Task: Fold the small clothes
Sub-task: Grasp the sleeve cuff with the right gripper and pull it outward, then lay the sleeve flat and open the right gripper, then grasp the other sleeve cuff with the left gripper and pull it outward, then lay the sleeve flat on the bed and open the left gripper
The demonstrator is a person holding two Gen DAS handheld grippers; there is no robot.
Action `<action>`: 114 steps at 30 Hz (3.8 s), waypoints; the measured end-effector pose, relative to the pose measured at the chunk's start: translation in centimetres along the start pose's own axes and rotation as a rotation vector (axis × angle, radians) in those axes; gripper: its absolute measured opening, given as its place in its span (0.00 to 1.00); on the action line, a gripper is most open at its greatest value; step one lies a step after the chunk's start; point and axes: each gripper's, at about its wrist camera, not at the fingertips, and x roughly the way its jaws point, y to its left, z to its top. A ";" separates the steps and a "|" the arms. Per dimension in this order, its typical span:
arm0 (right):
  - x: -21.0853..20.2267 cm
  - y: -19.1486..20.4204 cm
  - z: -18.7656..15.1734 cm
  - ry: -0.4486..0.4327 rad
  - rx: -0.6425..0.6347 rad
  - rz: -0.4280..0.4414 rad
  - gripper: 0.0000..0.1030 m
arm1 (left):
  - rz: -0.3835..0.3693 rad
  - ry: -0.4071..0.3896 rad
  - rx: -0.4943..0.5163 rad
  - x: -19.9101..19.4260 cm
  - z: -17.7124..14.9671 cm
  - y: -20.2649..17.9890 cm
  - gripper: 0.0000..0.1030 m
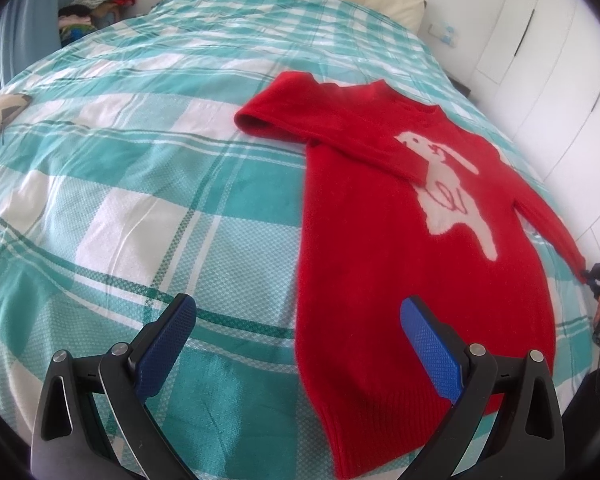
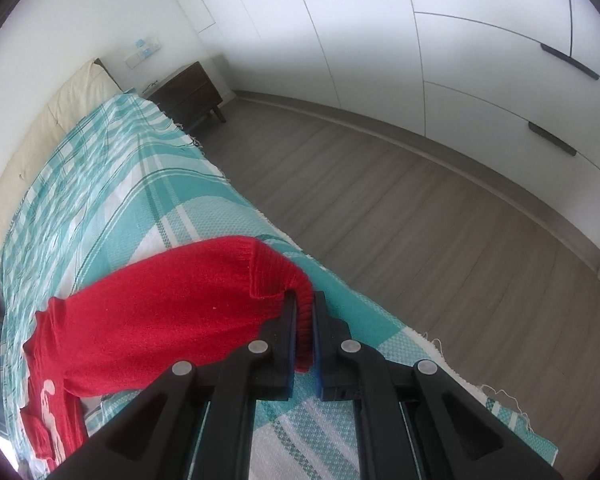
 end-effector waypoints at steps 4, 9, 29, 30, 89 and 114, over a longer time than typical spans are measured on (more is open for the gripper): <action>0.2 0.0 -0.1 0.015 -0.016 -0.018 0.05 | 0.009 0.014 0.027 0.3 -0.2 -0.5 0.99; -0.4 -0.2 -0.2 -0.018 -0.010 -0.003 0.17 | 0.032 -0.012 0.061 -0.3 -0.1 -1.0 0.99; -15.5 12.4 -11.1 -0.413 -0.392 0.276 0.63 | -0.055 0.075 0.830 11.2 9.6 -13.9 0.87; -15.4 12.9 -11.7 -0.421 -0.429 0.269 0.63 | -0.064 0.106 0.857 12.0 9.3 -14.0 0.87; -10.9 15.5 -14.3 -0.235 -0.554 0.290 0.64 | 0.311 0.029 -0.706 4.4 10.0 26.5 0.21; -10.3 15.0 -13.6 -0.228 -0.516 0.257 0.68 | 0.145 -0.154 -0.454 0.5 10.5 17.6 0.82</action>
